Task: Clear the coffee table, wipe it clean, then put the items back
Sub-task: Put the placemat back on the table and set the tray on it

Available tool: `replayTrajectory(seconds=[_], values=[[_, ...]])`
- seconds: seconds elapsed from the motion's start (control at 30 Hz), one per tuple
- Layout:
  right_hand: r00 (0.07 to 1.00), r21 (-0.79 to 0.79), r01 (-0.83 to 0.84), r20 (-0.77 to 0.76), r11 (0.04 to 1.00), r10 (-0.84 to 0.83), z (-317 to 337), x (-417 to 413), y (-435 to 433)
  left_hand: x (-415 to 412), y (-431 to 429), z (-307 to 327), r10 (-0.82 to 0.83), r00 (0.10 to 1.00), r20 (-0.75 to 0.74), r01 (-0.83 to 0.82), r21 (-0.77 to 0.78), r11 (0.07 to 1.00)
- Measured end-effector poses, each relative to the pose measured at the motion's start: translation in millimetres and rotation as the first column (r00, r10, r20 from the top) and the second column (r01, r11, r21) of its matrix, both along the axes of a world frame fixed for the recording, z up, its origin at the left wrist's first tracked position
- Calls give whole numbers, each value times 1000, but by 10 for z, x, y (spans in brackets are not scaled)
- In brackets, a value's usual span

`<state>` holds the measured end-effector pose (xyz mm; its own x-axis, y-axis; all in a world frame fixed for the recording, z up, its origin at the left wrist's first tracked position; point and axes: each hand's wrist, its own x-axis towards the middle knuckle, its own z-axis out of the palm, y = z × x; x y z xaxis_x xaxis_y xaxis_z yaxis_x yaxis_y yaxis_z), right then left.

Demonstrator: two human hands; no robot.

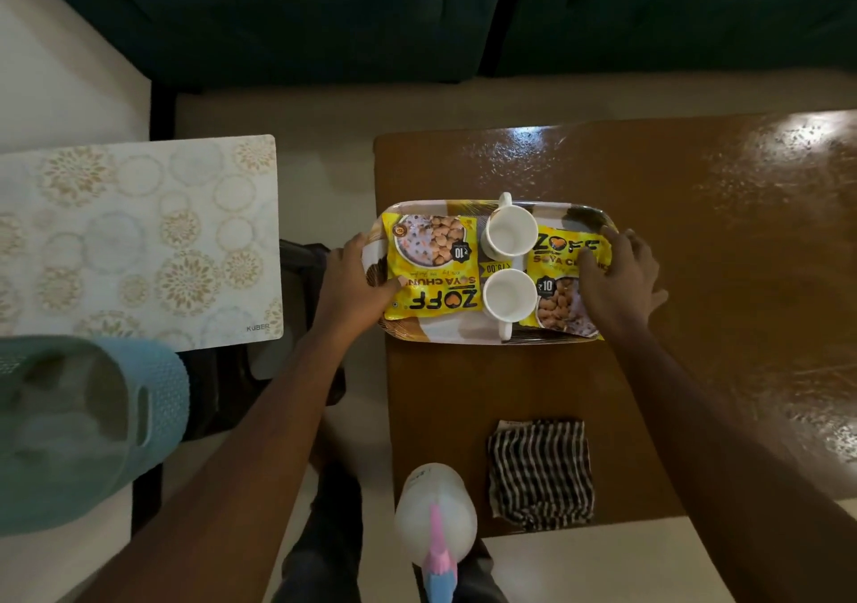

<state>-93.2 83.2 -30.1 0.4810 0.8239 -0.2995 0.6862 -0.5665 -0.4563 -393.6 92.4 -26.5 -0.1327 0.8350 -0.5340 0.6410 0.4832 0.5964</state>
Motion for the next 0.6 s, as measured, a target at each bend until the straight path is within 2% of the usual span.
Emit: replayTrajectory(seconds=[0.17,0.27,0.37,0.5,0.6], values=[[993,134,-57,114,989,41,189,-373,-15,-190,-52,145,67,996,-51,-63,82,995],[991,176,-105,98,979,89,301,-710,-6,-337,-57,269,83,992,-97,-71,122,990],[973,296,-232,73,927,220,396,-1131,21,-526,-58,396,104,988,-116,-87,145,986],[928,420,-309,-62,853,366,502,-1768,92,-813,-86,509,108,977,-186,-77,167,983],[872,418,-335,-202,845,445,518,-2224,138,-1008,-108,517,103,960,-259,-68,142,988]])
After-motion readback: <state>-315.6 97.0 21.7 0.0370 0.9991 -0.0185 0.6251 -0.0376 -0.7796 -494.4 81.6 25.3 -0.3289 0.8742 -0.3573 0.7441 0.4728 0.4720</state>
